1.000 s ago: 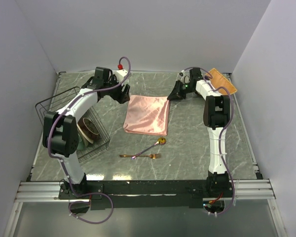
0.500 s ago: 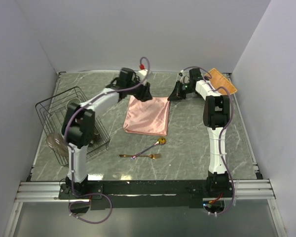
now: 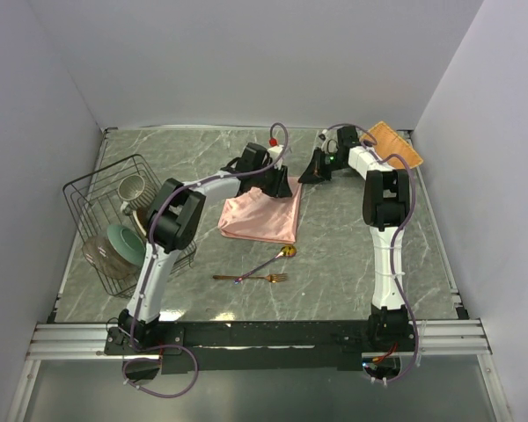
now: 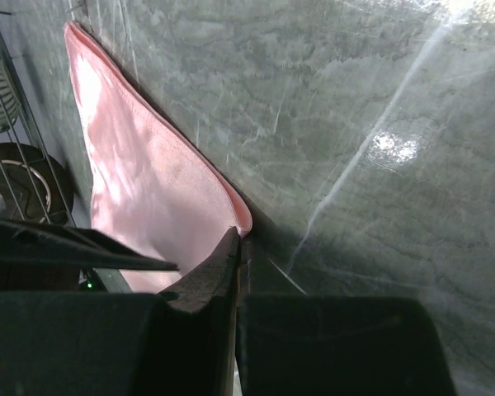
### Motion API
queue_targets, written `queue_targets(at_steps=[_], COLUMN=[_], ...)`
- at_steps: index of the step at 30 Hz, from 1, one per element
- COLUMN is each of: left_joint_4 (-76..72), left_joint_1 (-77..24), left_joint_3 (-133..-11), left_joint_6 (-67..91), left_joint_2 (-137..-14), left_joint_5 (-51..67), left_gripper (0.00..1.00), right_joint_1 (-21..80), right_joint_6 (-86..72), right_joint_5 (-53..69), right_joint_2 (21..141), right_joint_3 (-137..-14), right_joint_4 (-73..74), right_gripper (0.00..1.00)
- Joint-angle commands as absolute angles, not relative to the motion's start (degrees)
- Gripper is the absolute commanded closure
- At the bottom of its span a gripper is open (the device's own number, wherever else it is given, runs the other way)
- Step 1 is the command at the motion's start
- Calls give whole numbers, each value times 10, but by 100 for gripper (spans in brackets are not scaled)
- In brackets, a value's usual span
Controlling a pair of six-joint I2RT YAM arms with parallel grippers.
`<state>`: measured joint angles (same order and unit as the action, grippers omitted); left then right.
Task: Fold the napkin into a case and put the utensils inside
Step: Fold the lower triangle-folded napkin at the center of the board.
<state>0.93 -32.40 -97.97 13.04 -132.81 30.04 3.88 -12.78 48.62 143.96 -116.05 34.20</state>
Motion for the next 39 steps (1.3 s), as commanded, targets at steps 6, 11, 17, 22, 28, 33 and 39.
queue_targets(at_steps=[6,11,17,22,28,33,39], left_joint_4=[-20,-15,-49,-83,-87,-76,-54], left_joint_1=[-330,-325,-323,-328,-338,-344,-343], left_joint_3=[-1022,-998,-959,-940,-966,-985,-986], left_joint_6=[175,165,138,145,171,171,162], left_joint_2=[-1368,-1365,-1303,-1260,-1286,-1320,-1348], left_joint_5=[293,291,312,323,338,334,322], left_gripper=[68,72,71,71,73,75,77], right_joint_1=[44,44,46,45,44,45,45], right_joint_6=[-134,-139,-135,-135,-138,-140,-144], right_joint_5=[487,489,482,478,480,483,490], right_joint_2=[1401,1392,1398,1395,1397,1393,1384], right_joint_3=[-1141,-1131,-1132,-1129,-1129,-1130,-1116], right_joint_4=[325,318,323,317,316,316,310], right_gripper=[100,100,100,100,100,100,100])
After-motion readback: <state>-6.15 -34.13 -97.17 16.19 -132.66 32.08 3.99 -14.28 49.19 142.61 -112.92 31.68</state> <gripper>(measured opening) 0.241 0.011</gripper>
